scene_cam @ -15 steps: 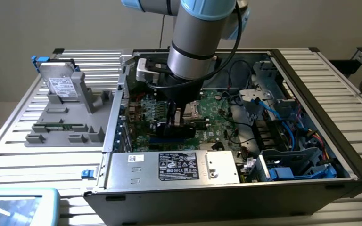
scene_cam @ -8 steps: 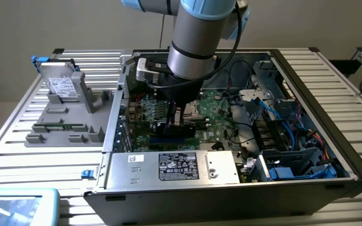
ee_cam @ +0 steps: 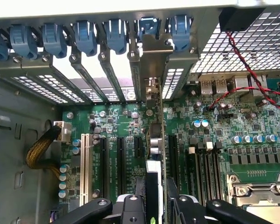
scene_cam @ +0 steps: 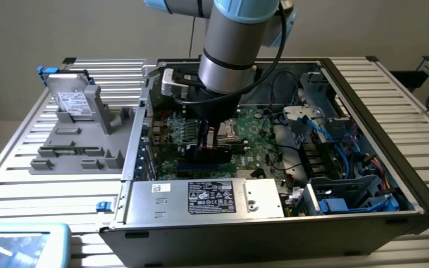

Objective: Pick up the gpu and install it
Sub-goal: 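Insert the gpu into the slot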

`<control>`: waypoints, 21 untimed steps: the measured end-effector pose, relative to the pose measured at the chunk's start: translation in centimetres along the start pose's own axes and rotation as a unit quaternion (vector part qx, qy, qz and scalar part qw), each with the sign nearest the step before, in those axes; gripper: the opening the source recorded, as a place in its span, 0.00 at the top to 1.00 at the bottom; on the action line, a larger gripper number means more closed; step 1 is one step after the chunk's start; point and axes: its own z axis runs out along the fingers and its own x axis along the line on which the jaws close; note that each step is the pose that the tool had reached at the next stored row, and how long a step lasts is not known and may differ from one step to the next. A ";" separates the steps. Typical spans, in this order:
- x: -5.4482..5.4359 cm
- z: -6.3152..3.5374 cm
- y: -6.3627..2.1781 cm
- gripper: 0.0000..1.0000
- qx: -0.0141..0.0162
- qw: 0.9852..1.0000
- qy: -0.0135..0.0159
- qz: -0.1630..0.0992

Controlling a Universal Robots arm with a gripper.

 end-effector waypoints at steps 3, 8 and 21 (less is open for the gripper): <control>0.0 0.01 0.00 0.72 0.000 1.000 0.000 0.000; 0.0 0.04 -0.01 0.72 0.000 1.000 0.000 0.000; 0.0 0.12 0.04 0.72 0.003 1.000 0.000 -0.001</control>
